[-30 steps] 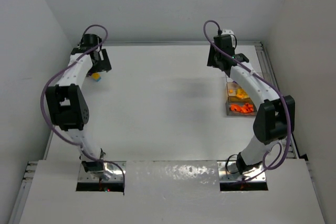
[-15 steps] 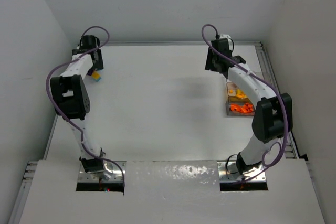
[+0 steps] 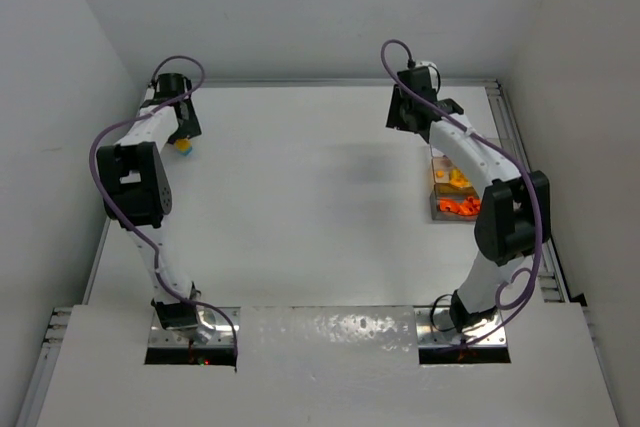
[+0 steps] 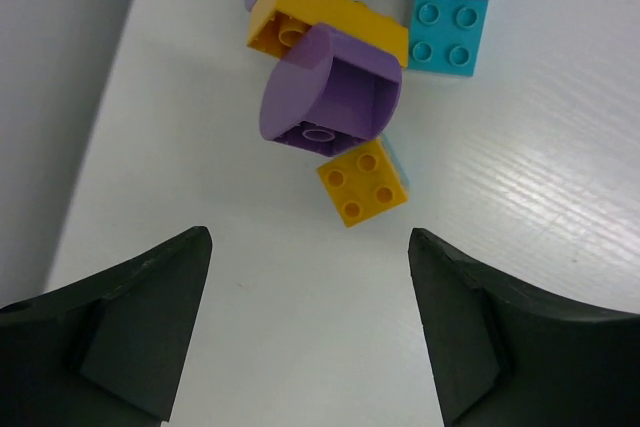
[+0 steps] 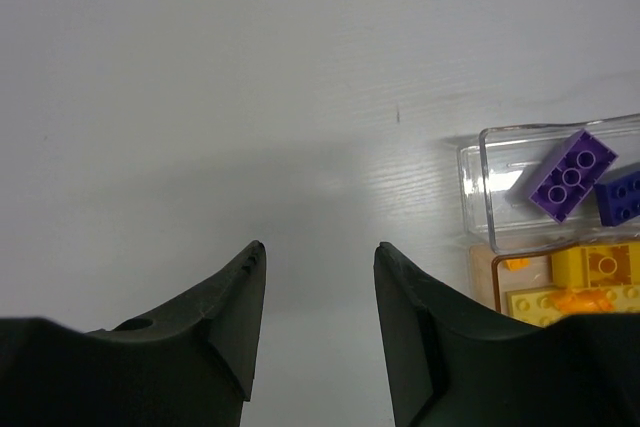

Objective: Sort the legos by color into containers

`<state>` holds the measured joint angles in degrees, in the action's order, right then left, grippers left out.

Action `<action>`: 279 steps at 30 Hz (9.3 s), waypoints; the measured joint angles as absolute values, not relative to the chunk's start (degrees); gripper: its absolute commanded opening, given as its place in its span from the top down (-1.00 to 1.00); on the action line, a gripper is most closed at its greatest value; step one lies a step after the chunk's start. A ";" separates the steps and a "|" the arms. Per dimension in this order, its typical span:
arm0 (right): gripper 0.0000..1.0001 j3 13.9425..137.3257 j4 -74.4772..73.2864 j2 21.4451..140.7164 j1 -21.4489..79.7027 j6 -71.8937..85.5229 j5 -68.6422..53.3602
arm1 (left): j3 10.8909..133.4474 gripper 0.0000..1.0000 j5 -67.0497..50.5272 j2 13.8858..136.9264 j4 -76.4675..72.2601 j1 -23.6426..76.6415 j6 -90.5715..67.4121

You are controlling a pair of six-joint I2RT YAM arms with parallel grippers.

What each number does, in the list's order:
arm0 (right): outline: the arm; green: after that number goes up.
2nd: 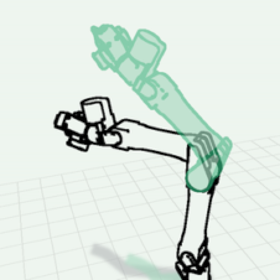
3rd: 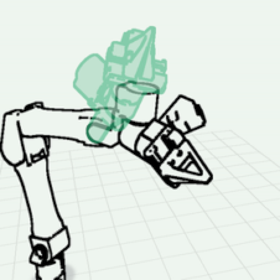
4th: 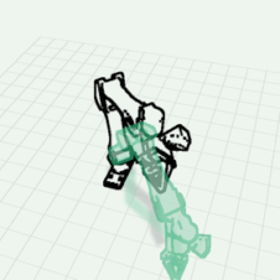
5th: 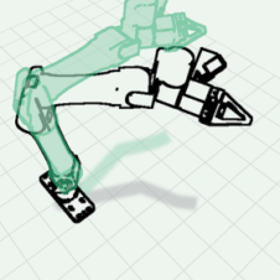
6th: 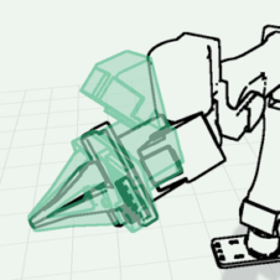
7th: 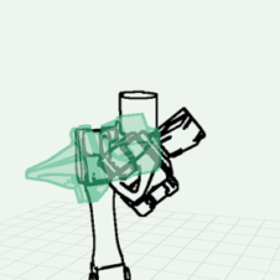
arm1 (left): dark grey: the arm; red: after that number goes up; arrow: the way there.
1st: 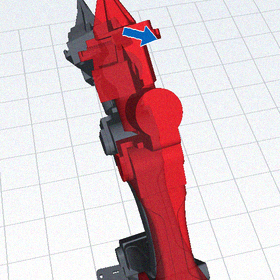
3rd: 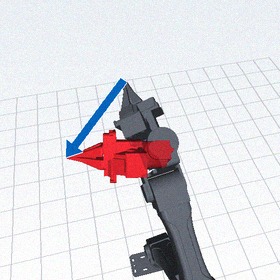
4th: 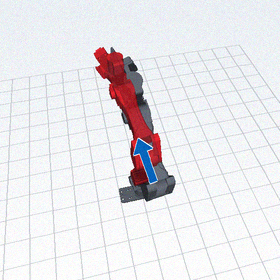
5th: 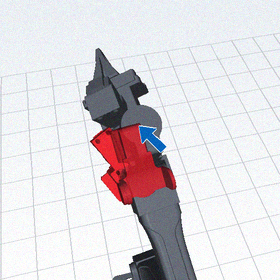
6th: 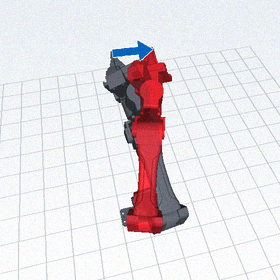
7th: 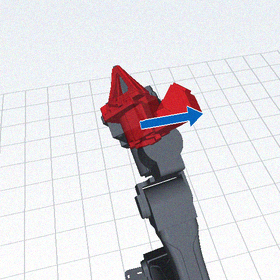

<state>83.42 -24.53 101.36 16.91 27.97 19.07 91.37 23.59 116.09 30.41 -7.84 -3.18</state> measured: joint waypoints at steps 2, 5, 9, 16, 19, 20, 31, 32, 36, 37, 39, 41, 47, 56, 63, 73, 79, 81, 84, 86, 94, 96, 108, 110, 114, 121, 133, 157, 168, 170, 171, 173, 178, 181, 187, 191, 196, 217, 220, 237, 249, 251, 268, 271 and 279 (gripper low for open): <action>0.07 83.83 -24.64 101.36 17.04 27.66 19.44 | 91.18 -0.54 22.92 116.09 30.41 -7.86 -7.64; 0.07 83.88 -25.04 101.36 17.08 27.33 19.88 | 91.13 -0.50 22.28 116.09 30.61 -7.92 -12.88; 0.07 83.66 -25.67 101.30 17.08 27.16 21.02 | 91.20 -0.30 21.87 116.29 30.68 -7.99 -17.63; 0.07 83.40 -26.24 101.30 17.08 26.92 21.91 | 92.60 -0.26 21.96 119.59 31.73 -7.99 -22.74; 0.07 83.40 -26.24 101.30 17.08 26.72 22.20 | 92.60 -0.26 22.46 121.03 31.99 -7.99 -23.59; 0.07 83.40 -26.26 101.30 17.08 26.61 22.31 | 92.60 -0.26 22.81 121.47 32.03 -7.99 -23.90; 0.07 83.40 -27.31 101.30 17.08 25.98 22.96 | 93.34 -0.28 25.32 123.04 31.03 -7.99 -24.25; 0.07 83.40 -27.33 101.30 17.08 25.91 23.03 | 93.34 -0.28 25.50 123.04 30.92 -7.99 -24.23; 0.07 83.40 -27.33 101.30 17.08 25.87 23.38 | 93.34 -0.26 25.56 123.04 30.41 -7.99 -24.14; 0.07 83.40 -27.33 101.30 17.08 25.85 23.42 | 93.34 -0.20 25.56 123.04 30.24 -7.99 -24.12; 0.07 83.40 -27.33 101.30 17.08 25.76 23.53 | 93.34 -0.13 25.52 123.04 29.93 -7.99 -24.08; 0.07 83.40 -27.33 101.30 17.08 25.69 23.55 | 93.34 -0.04 25.50 123.04 29.71 -7.99 -24.05; 0.07 83.40 -27.44 101.30 17.08 25.67 23.59 | 93.34 0.32 25.28 123.04 29.67 -7.99 -23.86; 0.07 83.40 -27.97 101.30 17.08 24.38 23.86 | 93.67 1.00 23.77 123.00 30.46 -7.99 -23.40; -0.16 76.95 -23.40 96.03 18.17 12.32 15.97 | 94.15 1.00 10.44 120.55 36.21 -7.97 -18.02; -0.23 56.82 -1.15 80.73 24.34 -5.91 -10.61 | 97.21 1.00 -26.89 113.38 46.48 -1.15 8.51; -0.22 57.71 7.01 82.50 35.86 -10.94 -15.68 | 97.86 1.00 -39.24 105.38 51.51 8.12 19.88; -0.21 57.71 8.64 82.78 38.39 -11.86 -16.51 | 98.48 1.00 -41.28 102.96 51.64 9.08 20.73; -0.16 57.71 11.31 83.13 40.53 -12.36 -16.32 | 98.63 1.00 -42.81 99.50 50.46 9.54 19.68; -0.08 57.71 12.95 83.33 41.74 -12.69 -14.94 | 98.19 1.00 -43.16 97.67 48.75 9.78 18.37; -0.08 58.41 19.62 86.52 43.81 -10.31 -10.17 | 94.72 1.00 -45.21 93.06 46.04 12.36 14.15; -0.04 58.85 20.34 87.85 43.79 -9.67 -9.47 | 93.86 1.00 -44.95 92.58 45.60 12.51 13.56; -0.06 60.42 21.37 90.52 43.75 -6.63 -7.86 | 91.77 1.00 -45.67 90.50 44.58 12.64 12.56; -0.06 60.77 21.39 90.96 43.75 -6.52 -7.11 | 91.74 1.00 -45.67 90.37 44.51 12.64 12.53; -0.11 61.91 21.43 91.83 43.75 -6.68 -5.67 | 91.07 1.00 -46.33 90.26 44.99 12.78 12.51; 0.05 63.61 20.75 92.38 43.92 -8.27 -2.94 | 90.59 1.00 -46.46 90.21 44.73 12.82 12.34; 1.00 63.42 21.39 92.40 44.07 -9.32 -3.51 | 90.59 1.00 -46.04 90.19 43.53 12.84 10.33; 1.00 48.58 2.92 80.42 28.12 4.38 13.67 | 96.66 1.00 -36.07 91.46 38.85 11.79 1.39; 1.00 70.94 -20.45 90.02 0.45 39.86 32.36 | 86.98 1.00 -28.42 87.02 39.22 11.79 1.58; 1.00 70.02 -22.50 91.29 -2.22 43.75 34.94 | 85.73 1.00 -27.94 85.65 39.29 11.81 1.85; 1.00 69.97 -23.27 92.14 -3.55 45.50 35.86 | 85.30 1.00 -27.77 84.97 39.35 11.81 2.13; 1.00 70.11 -24.18 93.76 -6.17 48.14 37.56 | 84.86 1.00 -27.42 83.99 39.53 11.81 2.55; 1.00 70.35 -25.87 96.92 -10.17 50.87 42.30 | 84.64 1.00 -26.48 83.24 39.64 11.79 2.96; 1.00 71.26 -26.24 98.65 -10.74 50.92 43.55 | 84.31 1.00 -26.11 83.24 39.72 11.79 3.03; 0.72 74.19 -26.94 103.70 -11.64 51.18 43.48 | 84.29 1.00 -25.61 83.26 39.81 11.79 3.40; 0.37 74.28 -27.53 104.84 -12.16 52.12 43.35 | 84.29 1.00 -25.30 83.26 39.81 11.79 3.88; 0.11 74.74 -27.57 105.12 -12.36 52.45 42.74 | 84.29 1.00 -24.99 83.26 39.81 11.77 4.29; -0.21 74.56 -22.65 102.45 -11.18 40.60 31.35 | 83.37 1.00 -25.76 83.33 39.66 11.62 5.19; -0.20 70.37 -17.15 97.58 -8.40 36.03 27.92 | 83.37 1.00 -26.74 83.48 39.62 11.62 5.17; -0.28 46.26 30.06 85.27 32.69 -5.06 -8.38 | 80.14 1.00 -46.28 84.36 32.08 11.57 -1.28; -0.19 49.50 43.75 87.66 41.65 -6.68 -16.08 | 80.16 1.00 -47.33 84.75 31.03 11.64 -4.01; -0.14 49.76 44.05 88.09 42.02 -6.74 -16.60 | 80.27 1.00 -47.33 84.77 31.00 11.64 -4.32; -0.17 54.89 44.38 92.77 43.66 -11.22 -7.49 | 81.32 1.00 -46.65 84.82 31.46 12.10 -3.79; -0.16 55.83 44.05 92.88 43.66 -12.05 -5.96 | 81.45 1.00 -46.70 84.90 31.20 12.29 -3.66; 0.83 55.81 44.40 93.54 43.92 -13.06 -6.52 | 81.84 1.00 -46.30 85.34 31.03 12.27 -3.81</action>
<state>55.81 44.40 93.54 43.92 -13.06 -6.52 81.84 -46.30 85.34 31.03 12.27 -3.81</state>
